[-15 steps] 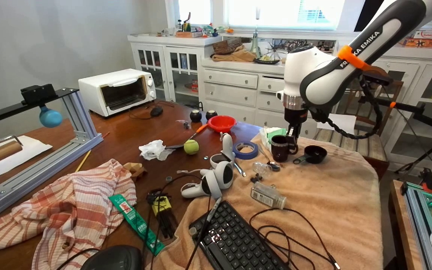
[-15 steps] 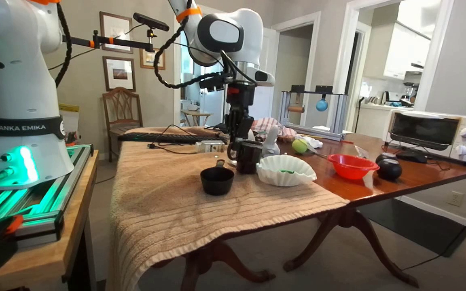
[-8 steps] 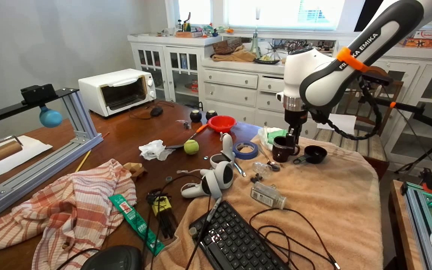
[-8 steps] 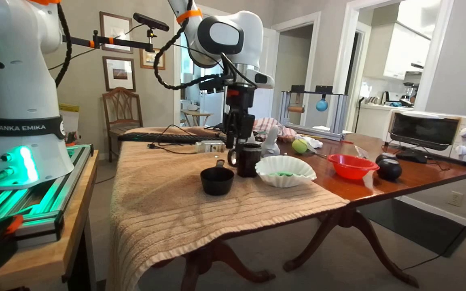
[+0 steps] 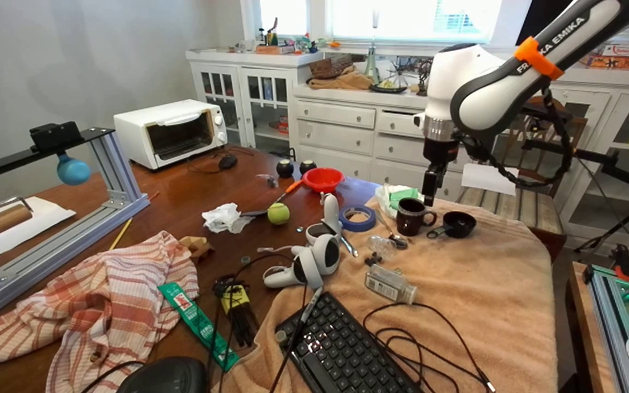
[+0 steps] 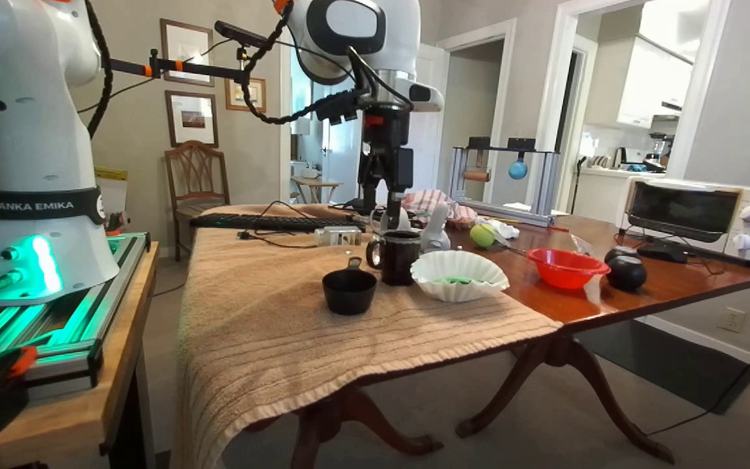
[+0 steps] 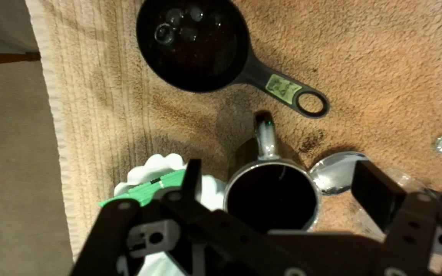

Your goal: Pour the contents in the brown mug into the black measuring cup.

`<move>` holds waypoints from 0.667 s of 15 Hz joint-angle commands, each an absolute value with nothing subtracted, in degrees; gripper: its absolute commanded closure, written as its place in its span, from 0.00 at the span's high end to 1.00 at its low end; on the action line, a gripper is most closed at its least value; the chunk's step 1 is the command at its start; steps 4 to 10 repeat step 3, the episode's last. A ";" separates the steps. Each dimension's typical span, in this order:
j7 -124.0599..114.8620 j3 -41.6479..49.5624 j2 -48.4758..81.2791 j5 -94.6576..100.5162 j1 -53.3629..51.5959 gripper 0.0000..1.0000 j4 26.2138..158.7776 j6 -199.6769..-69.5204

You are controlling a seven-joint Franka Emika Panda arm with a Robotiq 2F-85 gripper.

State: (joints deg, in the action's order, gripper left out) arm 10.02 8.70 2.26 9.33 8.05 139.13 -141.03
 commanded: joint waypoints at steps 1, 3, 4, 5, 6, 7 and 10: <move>12.28 8.60 -0.06 7.77 8.34 1.00 140.24 -140.26; 14.05 8.74 -3.39 6.74 8.44 1.00 142.12 -139.60; 14.05 8.74 -3.39 6.74 8.44 1.00 142.12 -139.60; 14.05 8.74 -3.39 6.74 8.44 1.00 142.12 -139.60; 14.05 8.74 -3.39 6.74 8.44 1.00 142.12 -139.60; 14.05 8.74 -3.39 6.74 8.44 1.00 142.12 -139.60; 14.05 8.74 -3.39 6.74 8.44 1.00 142.12 -139.60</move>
